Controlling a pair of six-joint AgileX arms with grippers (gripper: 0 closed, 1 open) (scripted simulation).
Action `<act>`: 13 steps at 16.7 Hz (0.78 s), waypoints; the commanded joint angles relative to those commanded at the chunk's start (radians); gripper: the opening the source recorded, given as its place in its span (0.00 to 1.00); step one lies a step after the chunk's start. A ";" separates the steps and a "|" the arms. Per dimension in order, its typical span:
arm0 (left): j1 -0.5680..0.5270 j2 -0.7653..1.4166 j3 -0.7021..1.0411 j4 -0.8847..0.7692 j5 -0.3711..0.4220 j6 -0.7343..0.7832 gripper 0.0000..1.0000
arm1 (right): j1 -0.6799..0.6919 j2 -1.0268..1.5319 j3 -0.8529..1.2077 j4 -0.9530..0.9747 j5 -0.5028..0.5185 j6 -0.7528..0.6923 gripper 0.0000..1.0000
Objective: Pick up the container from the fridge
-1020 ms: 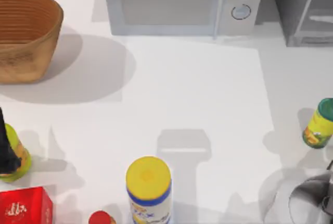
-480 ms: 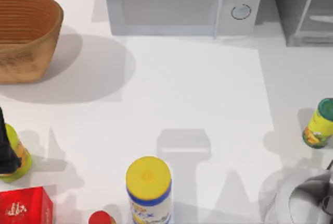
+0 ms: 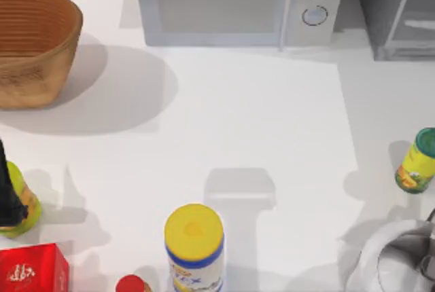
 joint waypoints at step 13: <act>0.000 0.000 0.000 0.000 0.000 0.000 1.00 | -0.123 0.390 0.057 0.392 -0.119 0.011 1.00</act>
